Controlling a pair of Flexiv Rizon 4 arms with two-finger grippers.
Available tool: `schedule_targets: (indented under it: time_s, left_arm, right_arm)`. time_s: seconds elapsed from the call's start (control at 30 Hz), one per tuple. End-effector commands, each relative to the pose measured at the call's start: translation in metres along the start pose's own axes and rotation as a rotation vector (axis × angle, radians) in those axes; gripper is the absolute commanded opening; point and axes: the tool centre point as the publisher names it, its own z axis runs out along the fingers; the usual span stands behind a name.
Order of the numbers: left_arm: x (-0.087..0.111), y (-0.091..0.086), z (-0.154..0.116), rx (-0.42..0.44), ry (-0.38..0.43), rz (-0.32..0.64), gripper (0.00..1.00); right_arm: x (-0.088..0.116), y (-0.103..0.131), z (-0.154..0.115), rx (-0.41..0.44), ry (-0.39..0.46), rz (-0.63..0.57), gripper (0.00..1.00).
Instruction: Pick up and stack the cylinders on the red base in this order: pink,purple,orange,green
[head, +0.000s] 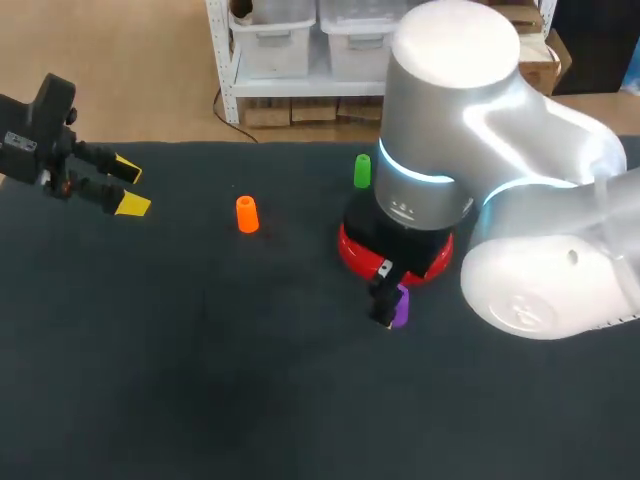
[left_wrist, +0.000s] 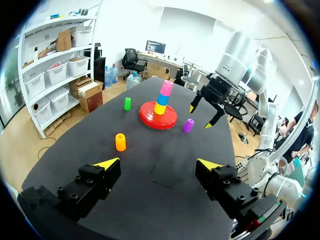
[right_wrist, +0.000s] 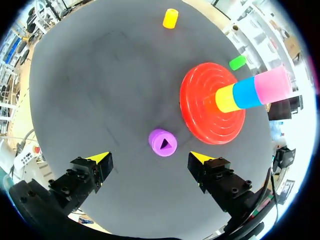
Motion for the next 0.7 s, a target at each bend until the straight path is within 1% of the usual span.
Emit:
schedule_targets:
  time_s: [0.03,0.1,0.13,0.23,0.33,0.57,0.67,0.7]
  left_arm:
    - [0.001,0.000,0.000,0.000,-0.003,0.002,1.00]
    - [0.001,0.000,0.000,0.000,-0.003,0.002,1.00]
    - [0.001,0.000,0.000,0.000,-0.003,0.002,1.00]
    - [0.001,0.000,0.000,0.000,-0.003,0.002,1.00]
    - [0.001,0.000,0.000,0.000,-0.003,0.002,1.00]
    - [0.001,0.000,0.000,0.000,-0.003,0.002,1.00]
    - [0.001,0.000,0.000,0.000,-0.003,0.002,1.00]
    - [0.001,0.000,0.000,0.000,-0.003,0.002,1.00]
  right_arm:
    - [-0.001,-0.003,0.012,0.008,-0.002,0.013,0.96]
    - [-0.001,-0.004,0.016,0.003,0.004,0.023,0.93]
    - [-0.002,-0.004,0.017,-0.001,0.004,0.028,0.94]
    - [-0.002,-0.006,0.020,-0.002,0.004,0.036,0.82]
    - [-0.003,-0.008,0.022,-0.003,0.007,0.043,0.81]
    - [-0.004,-0.015,0.027,-0.007,0.017,0.066,0.82]
    - [-0.006,-0.017,0.028,-0.007,0.021,0.067,0.80]
    - [-0.008,-0.018,0.028,-0.008,0.024,0.064,0.78]
